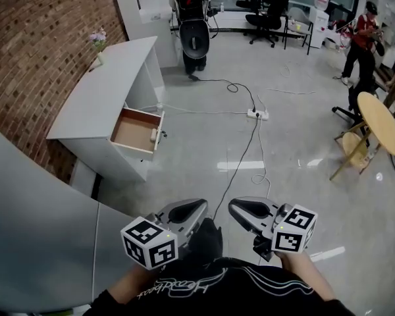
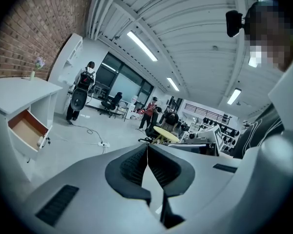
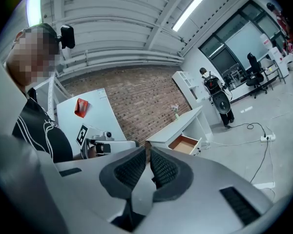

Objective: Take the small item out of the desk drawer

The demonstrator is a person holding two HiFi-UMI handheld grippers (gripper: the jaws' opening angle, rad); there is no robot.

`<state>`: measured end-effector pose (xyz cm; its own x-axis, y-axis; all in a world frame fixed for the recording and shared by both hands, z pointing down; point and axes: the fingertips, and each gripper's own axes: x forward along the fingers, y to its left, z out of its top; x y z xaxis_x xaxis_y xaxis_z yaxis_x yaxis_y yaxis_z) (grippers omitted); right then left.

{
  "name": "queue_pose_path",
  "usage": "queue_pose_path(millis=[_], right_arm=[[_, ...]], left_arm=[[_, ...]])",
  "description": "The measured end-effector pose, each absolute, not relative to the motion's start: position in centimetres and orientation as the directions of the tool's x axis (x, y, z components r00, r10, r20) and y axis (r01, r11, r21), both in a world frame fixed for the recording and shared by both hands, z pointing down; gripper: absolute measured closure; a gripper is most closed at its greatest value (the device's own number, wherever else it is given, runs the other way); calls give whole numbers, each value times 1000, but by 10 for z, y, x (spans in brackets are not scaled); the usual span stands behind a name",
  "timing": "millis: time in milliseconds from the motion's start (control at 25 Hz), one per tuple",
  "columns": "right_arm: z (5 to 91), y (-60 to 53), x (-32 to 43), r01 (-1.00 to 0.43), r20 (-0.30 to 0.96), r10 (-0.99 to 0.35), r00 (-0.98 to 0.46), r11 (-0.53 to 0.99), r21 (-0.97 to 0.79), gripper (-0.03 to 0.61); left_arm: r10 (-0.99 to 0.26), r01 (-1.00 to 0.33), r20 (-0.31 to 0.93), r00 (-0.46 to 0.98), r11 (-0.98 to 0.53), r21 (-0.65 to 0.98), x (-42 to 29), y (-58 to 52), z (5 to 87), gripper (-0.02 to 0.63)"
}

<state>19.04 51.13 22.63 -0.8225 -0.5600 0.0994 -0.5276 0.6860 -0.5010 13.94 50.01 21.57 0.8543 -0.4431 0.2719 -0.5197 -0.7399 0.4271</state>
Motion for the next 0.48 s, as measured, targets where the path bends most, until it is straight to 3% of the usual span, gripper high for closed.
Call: queue_pose_path(millis=[480], right_arm=[[266,358,147,-513,163,-518,-840,661,-547,522]], left_arm=[[-479,-553,279,832,-673,491,91,349,257,591]])
